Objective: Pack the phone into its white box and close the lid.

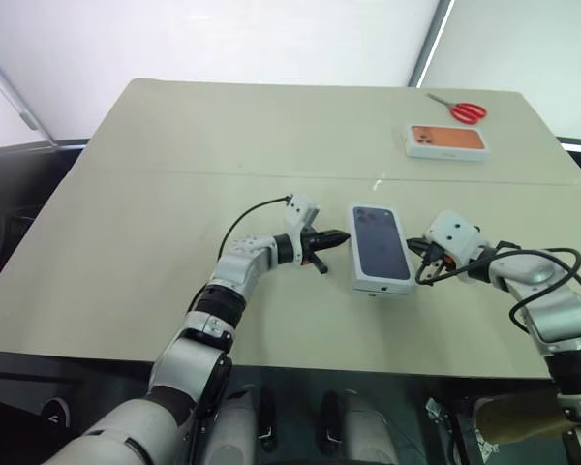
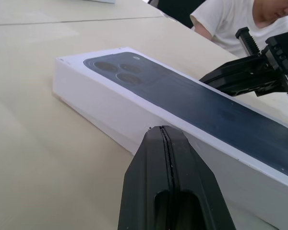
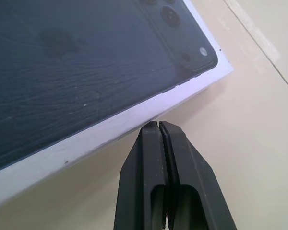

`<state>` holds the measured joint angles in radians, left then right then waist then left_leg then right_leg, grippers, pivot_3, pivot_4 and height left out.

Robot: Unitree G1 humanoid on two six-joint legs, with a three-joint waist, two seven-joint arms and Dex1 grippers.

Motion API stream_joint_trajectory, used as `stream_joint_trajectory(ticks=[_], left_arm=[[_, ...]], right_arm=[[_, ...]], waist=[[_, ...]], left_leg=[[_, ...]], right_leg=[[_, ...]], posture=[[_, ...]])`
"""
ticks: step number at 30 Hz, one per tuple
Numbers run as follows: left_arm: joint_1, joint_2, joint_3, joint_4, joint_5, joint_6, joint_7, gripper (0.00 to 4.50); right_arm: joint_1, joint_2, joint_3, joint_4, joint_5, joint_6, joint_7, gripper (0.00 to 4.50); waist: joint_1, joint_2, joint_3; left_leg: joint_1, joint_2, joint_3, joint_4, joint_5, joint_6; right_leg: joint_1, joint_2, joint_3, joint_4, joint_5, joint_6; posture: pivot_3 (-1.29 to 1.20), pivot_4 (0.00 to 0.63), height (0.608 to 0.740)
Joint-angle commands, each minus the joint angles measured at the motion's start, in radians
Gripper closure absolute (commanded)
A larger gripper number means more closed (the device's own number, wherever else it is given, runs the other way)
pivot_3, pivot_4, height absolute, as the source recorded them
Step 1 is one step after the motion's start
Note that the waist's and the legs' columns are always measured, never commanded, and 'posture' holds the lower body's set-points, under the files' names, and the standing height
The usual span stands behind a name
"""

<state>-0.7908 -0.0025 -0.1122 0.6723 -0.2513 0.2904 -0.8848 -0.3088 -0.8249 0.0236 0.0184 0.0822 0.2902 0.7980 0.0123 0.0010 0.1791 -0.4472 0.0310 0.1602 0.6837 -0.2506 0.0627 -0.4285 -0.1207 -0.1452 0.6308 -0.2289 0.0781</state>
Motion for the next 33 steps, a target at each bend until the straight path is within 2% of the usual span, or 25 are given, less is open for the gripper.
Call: stream_joint_trajectory(ticks=[1,13,25,33], left_arm=[[0.003,-0.017,-0.013,-0.064,-0.007,0.012,-0.016,4.50],[0.062,-0.017,-0.049,-0.201,-0.012,0.095,-0.024,4.50],[0.105,0.042,-0.036,-0.267,-0.014,0.118,-0.023,4.50],[0.097,0.085,-0.006,-0.296,-0.041,0.142,-0.027,4.50]], right_arm=[[0.003,-0.021,-0.038,-0.044,0.011,-0.002,0.018,4.44],[0.025,-0.036,-0.037,-0.091,0.023,0.016,0.078,4.44],[0.018,-0.031,-0.017,-0.072,-0.019,-0.021,0.080,4.44],[-0.006,-0.074,-0.022,-0.033,-0.057,-0.070,0.110,4.44]], waist=[[0.000,0.000,0.000],[0.000,0.000,0.000],[-0.002,0.000,0.000],[0.000,0.000,0.000]], left_leg=[[0.000,0.000,0.000,0.000,0.000,0.000],[0.000,0.000,0.000,0.000,0.000,0.000],[0.001,0.000,0.000,0.000,0.000,0.000],[0.001,0.000,0.000,0.000,0.000,0.000]], right_leg=[[0.000,0.000,0.000,0.000,0.000,0.000],[0.000,0.000,0.000,0.000,0.000,0.000],[0.000,0.000,0.000,0.000,0.000,0.000],[0.000,0.001,0.000,0.001,0.000,0.000]], posture=[[0.00,0.150,0.738],[0.00,0.150,0.738],[0.00,0.150,0.738],[0.00,0.150,0.738]])
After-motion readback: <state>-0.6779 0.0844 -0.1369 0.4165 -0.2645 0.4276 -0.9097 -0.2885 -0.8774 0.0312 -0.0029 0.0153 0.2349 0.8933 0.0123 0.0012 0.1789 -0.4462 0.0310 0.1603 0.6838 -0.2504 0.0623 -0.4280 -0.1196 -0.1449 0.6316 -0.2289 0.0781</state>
